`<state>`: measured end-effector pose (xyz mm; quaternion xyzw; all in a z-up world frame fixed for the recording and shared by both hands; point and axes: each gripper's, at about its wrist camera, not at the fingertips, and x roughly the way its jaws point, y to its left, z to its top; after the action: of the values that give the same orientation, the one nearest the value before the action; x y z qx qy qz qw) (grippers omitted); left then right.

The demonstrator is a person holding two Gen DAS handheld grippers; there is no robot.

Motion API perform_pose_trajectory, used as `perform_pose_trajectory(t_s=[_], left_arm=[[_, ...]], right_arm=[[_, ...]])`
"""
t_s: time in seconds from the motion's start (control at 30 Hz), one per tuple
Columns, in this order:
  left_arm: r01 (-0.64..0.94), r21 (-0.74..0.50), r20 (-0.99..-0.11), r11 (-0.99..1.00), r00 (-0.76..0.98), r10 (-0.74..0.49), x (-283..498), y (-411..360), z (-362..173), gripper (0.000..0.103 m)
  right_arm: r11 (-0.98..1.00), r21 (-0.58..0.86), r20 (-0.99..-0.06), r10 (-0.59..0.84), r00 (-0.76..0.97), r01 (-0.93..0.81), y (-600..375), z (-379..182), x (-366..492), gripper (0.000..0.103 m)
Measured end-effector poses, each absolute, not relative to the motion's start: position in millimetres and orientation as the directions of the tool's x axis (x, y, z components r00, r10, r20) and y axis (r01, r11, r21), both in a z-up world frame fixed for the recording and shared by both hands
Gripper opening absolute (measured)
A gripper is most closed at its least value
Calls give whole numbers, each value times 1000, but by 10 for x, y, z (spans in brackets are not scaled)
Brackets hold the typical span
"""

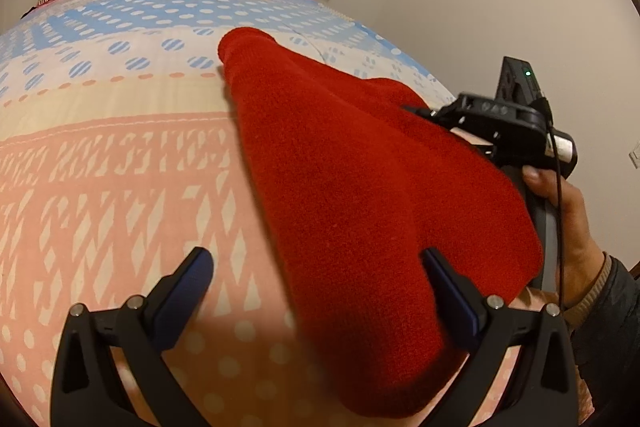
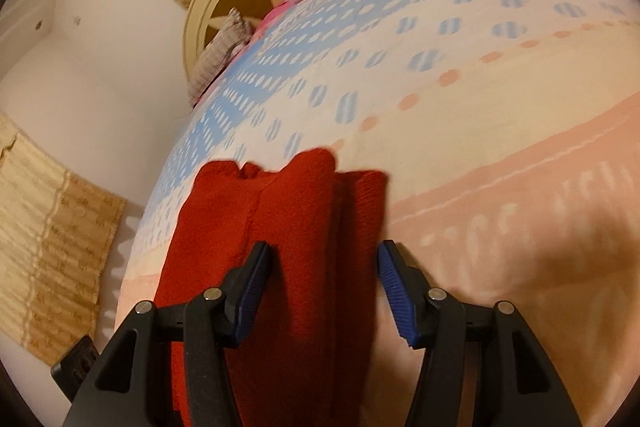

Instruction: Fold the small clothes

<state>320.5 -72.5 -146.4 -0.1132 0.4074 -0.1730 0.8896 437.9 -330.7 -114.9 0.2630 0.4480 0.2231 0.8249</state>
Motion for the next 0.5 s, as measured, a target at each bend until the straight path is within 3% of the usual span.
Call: perform_pose_trajectory(t_s=[0.07, 0.2, 0.33, 0.5], left_arm=[[226, -349, -680, 909, 606, -412, 3191, -730, -1451, 100], [292, -427, -651, 856, 557, -515, 3148, -757, -1424, 62], [272, -451, -649, 850, 554, -522, 3094, -715, -1391, 51], [267, -435, -654, 860, 562, -505, 2956, -689, -1293, 45]], right_arm=[[772, 618, -634, 601, 487, -148, -3220, -1170, 4374, 37], [751, 644, -616, 623, 481, -148, -3205, -1201, 4346, 30], [758, 631, -612, 618, 494, -166, -3172, -1133, 4287, 28], [751, 633, -588, 624, 514, -187, -3119, -1009, 4169, 28]])
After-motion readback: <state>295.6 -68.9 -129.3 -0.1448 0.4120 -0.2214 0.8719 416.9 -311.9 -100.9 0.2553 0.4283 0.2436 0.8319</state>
